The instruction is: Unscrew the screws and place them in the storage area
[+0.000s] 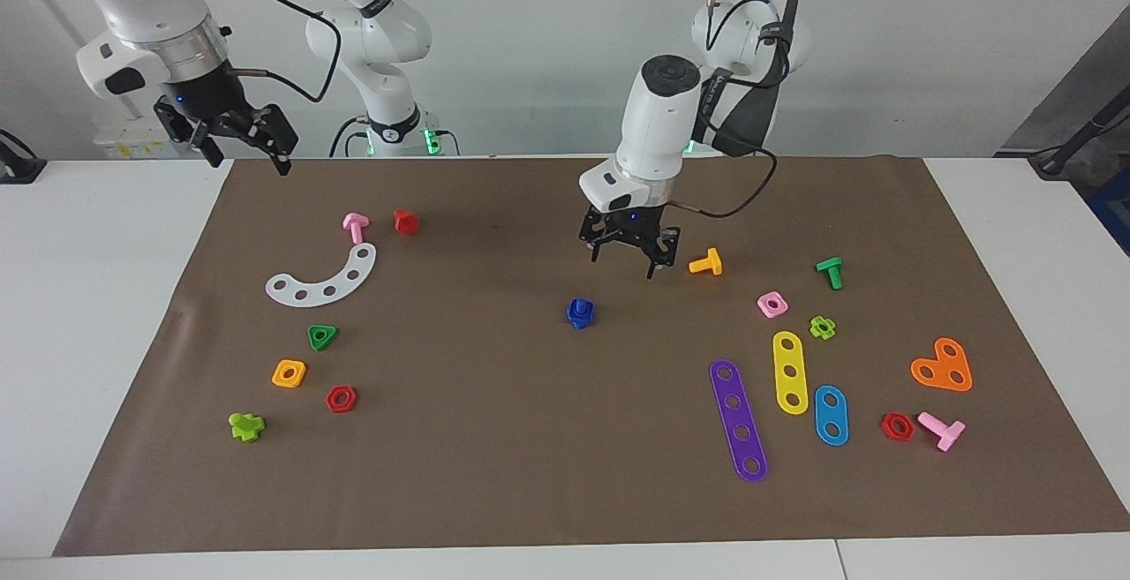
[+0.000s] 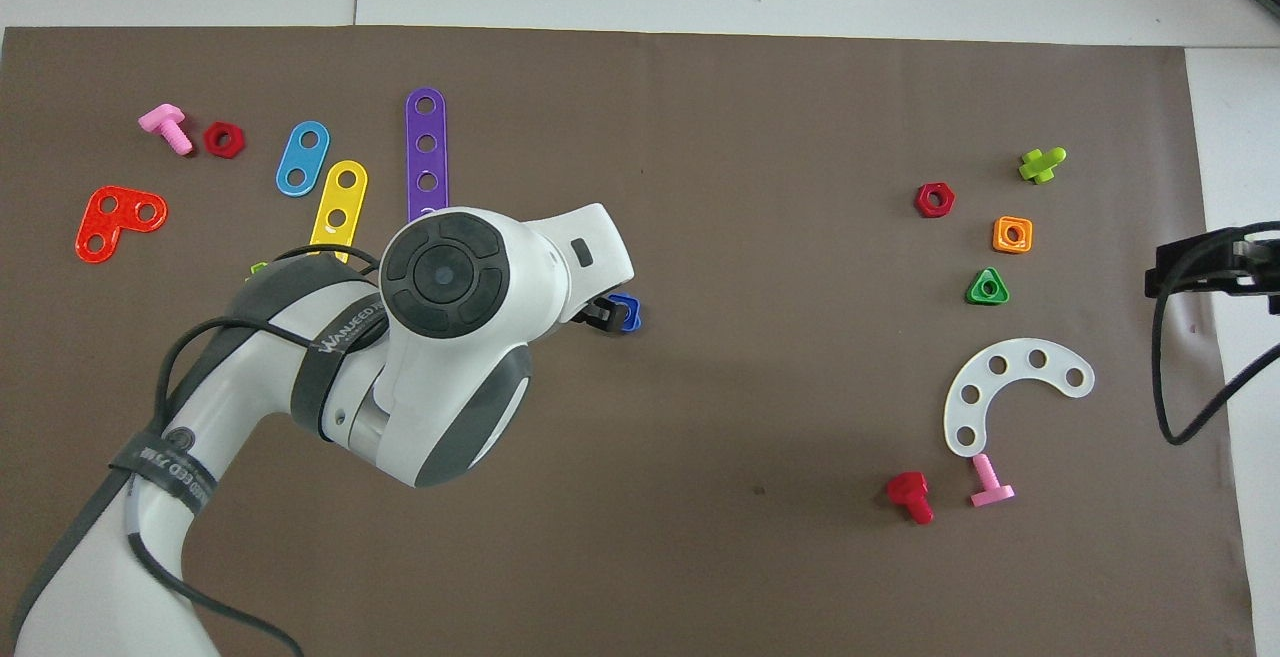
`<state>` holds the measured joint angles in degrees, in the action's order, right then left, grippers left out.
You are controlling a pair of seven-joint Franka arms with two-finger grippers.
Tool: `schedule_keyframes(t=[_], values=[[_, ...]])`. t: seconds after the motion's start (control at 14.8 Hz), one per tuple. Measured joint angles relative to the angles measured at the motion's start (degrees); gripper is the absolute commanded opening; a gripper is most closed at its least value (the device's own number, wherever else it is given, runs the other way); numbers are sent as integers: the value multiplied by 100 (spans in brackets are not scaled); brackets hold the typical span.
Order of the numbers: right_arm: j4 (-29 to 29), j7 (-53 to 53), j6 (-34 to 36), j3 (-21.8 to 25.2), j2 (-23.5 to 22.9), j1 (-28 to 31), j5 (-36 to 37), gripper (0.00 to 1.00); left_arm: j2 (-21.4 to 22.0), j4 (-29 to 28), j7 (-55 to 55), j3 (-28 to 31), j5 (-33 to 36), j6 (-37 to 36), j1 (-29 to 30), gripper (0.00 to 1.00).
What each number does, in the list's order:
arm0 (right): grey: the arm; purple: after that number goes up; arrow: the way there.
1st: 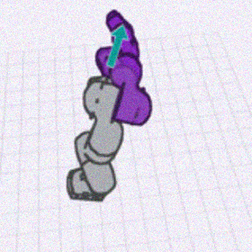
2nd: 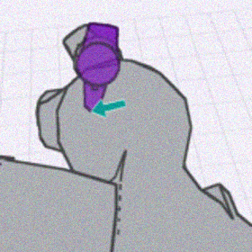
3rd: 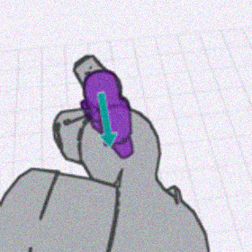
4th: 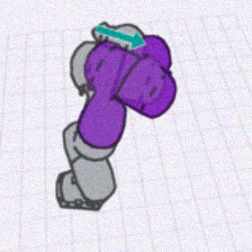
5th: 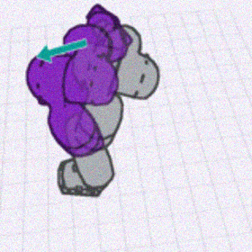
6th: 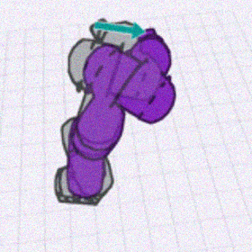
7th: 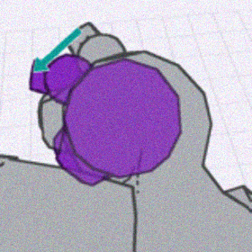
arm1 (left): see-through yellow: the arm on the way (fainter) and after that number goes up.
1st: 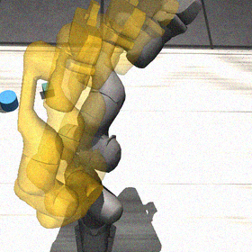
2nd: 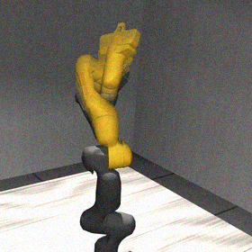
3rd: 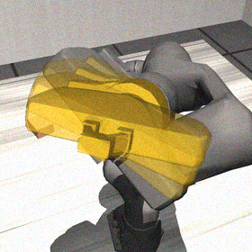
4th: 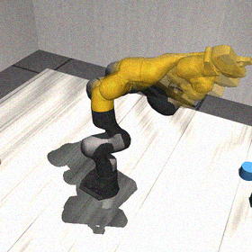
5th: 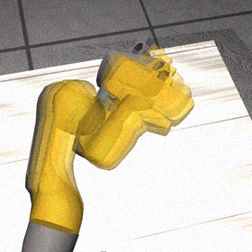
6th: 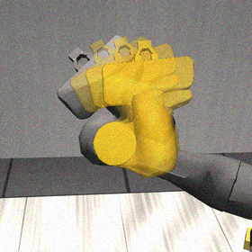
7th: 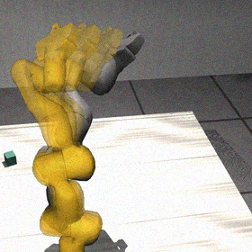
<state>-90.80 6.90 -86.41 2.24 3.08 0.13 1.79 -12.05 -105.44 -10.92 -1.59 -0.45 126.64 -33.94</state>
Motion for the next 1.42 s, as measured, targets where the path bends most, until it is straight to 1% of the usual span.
schedule_keyframes(t=[0.34, 0.47, 0.68, 0.74, 0.88, 0.95, 1.01, 1.42], values=[[0, 0, 0, 0, 0, 0, 0, 100, -741, 334, -453, 2, 0, 220, -280, 99], [0, 0, 0, 0, 0, 0, 0, 100, -964, 460, -552, 6, 0, 296, -326, 99], [0, 0, 0, 0, 0, 0, 0, 100, -1123, 495, -674, 6, 0, 366, -340, 98], [0, 0, 0, 0, 0, 0, 0, 100, -1177, 495, -733, 5, 0, 439, -356, 95], [0, 0, 0, 0, 0, 0, 0, 100, -1264, 491, -791, 9, 0, 540, -386, 93], [0, 0, 0, 0, 0, 0, 0, 100, -1291, 485, -802, 9, 0, 561, -391, 86], [0, 0, 0, 0, 0, 0, 0, 100, -1303, 466, -811, 9, 0, 574, -392, 85], [0, 0, 0, 0, 0, 0, 0, 100, -1339, 269, -818, 14, 0, 763, -392, 84]])
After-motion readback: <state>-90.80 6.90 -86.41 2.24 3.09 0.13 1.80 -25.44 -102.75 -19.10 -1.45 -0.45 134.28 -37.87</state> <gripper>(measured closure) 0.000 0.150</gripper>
